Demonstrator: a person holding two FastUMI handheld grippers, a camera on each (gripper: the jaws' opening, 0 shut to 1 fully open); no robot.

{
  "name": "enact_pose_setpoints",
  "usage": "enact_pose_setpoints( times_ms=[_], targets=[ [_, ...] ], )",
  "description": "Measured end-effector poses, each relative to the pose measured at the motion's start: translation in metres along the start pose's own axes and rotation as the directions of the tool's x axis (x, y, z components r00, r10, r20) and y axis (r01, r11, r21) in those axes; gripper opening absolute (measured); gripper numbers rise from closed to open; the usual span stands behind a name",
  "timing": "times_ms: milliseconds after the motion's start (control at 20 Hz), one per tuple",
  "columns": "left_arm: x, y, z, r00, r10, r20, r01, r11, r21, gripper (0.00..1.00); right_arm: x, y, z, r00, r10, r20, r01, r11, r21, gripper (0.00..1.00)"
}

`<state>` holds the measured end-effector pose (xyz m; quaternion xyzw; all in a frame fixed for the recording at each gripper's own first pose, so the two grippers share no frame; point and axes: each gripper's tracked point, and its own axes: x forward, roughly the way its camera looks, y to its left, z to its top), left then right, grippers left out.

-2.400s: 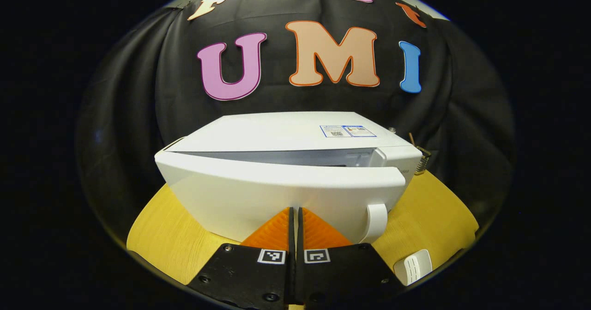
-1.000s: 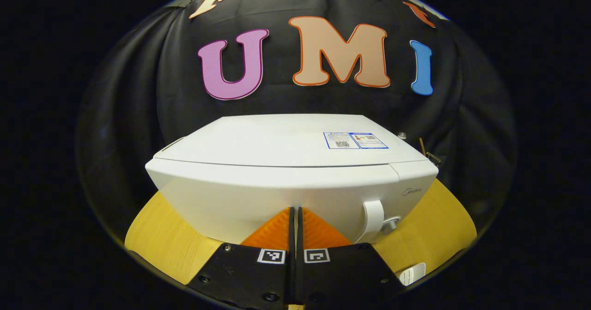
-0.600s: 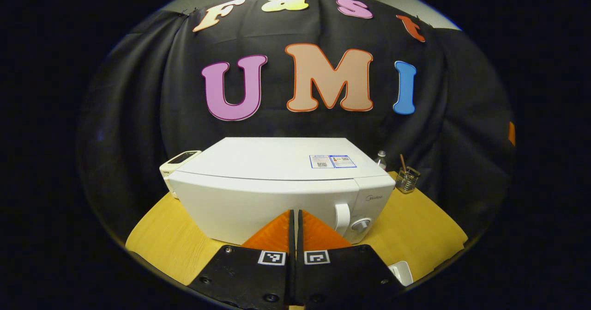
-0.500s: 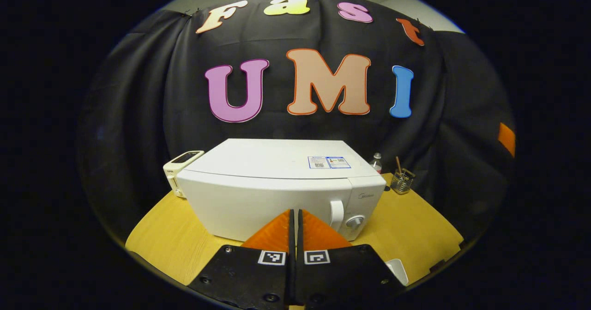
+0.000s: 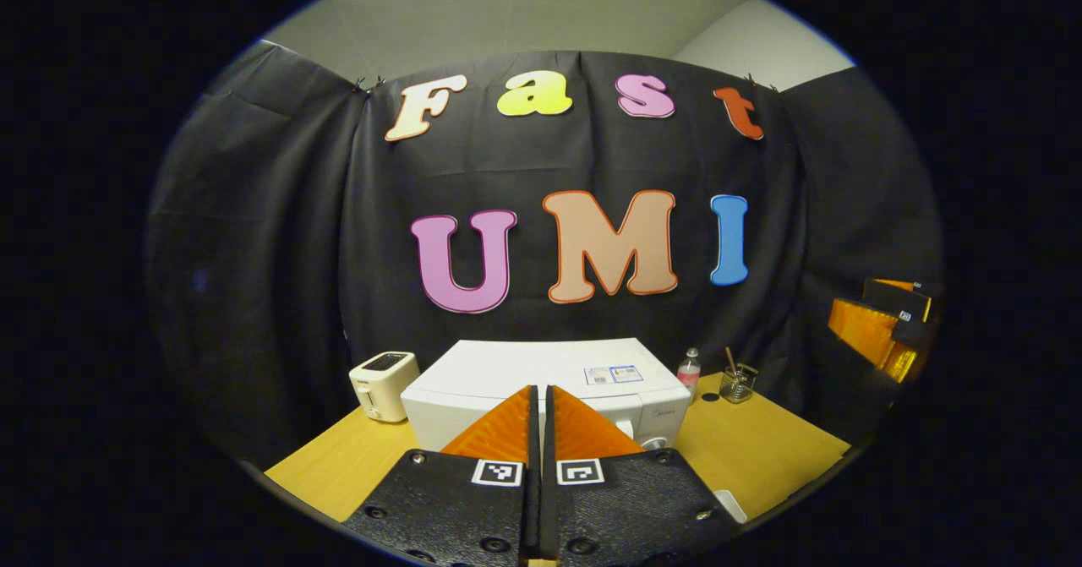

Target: Open the microwave oven with the left hand, put the food in, and close the microwave oven.

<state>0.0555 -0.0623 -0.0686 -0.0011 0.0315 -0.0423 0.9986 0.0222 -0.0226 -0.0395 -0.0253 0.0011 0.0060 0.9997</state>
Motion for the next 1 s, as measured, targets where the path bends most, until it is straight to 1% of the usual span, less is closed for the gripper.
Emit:
enact_pose_setpoints(
  times_ms=[50, 100, 150, 300, 350, 700, 850, 900, 950, 1000],
  targets=[
    [-0.003, -0.001, 0.007, 1.000, -0.001, 0.016, 0.001, 1.000, -0.002, 0.01, 0.000, 0.001, 0.000, 1.000, 0.002, 0.002, -0.002, 1.000, -0.001, 0.96],
    [-0.006, -0.004, 0.012, 0.999, -0.013, 0.036, 0.013, 1.000, 0.005, 0.05, -0.001, 0.002, 0.002, 1.000, 0.004, 0.004, -0.004, 1.000, 0.000, 0.96],
    [-0.011, -0.006, 0.020, 0.998, -0.017, 0.064, 0.016, 1.000, 0.016, 0.14, -0.002, 0.003, 0.003, 1.000, 0.003, 0.005, -0.003, 1.000, 0.000, 0.96],
    [-0.023, -0.009, 0.022, 0.995, -0.018, 0.095, 0.015, 0.999, 0.033, 0.96, -0.003, 0.004, 0.002, 1.000, 0.003, 0.002, -0.003, 1.000, -0.001, 0.96],
    [-0.025, -0.014, 0.022, 0.995, -0.025, 0.097, 0.022, 0.999, 0.030, 0.94, -0.005, 0.003, 0.002, 1.000, 0.000, 0.001, 0.000, 1.000, -0.004, 0.96],
    [-0.033, -0.020, 0.026, 0.993, -0.051, 0.104, 0.048, 0.998, 0.036, 0.94, -0.008, 0.000, 0.002, 1.000, -0.015, -0.005, 0.015, 1.000, -0.003, 0.96],
    [-0.033, -0.020, 0.025, 0.993, -0.056, 0.101, 0.055, 0.998, 0.020, 0.95, -0.011, -0.003, 0.002, 1.000, -0.024, -0.008, 0.024, 1.000, -0.006, 0.96],
    [-0.032, -0.021, 0.024, 0.994, -0.060, 0.095, 0.058, 0.998, 0.019, 0.95, -0.011, -0.003, 0.003, 1.000, -0.028, -0.005, 0.028, 1.000, -0.007, 1.00],
    [-0.031, -0.021, 0.020, 0.994, -0.060, 0.086, 0.059, 0.998, 0.021, 0.94, -0.011, -0.004, 0.003, 0.999, -0.032, -0.004, 0.032, 0.999, -0.006, 1.00],
    [-0.031, -0.020, 0.018, 0.995, -0.062, 0.082, 0.060, 0.998, 0.022, 0.95, -0.012, -0.004, 0.001, 0.999, -0.032, -0.007, 0.032, 0.999, -0.004, 0.96]
  ],
)
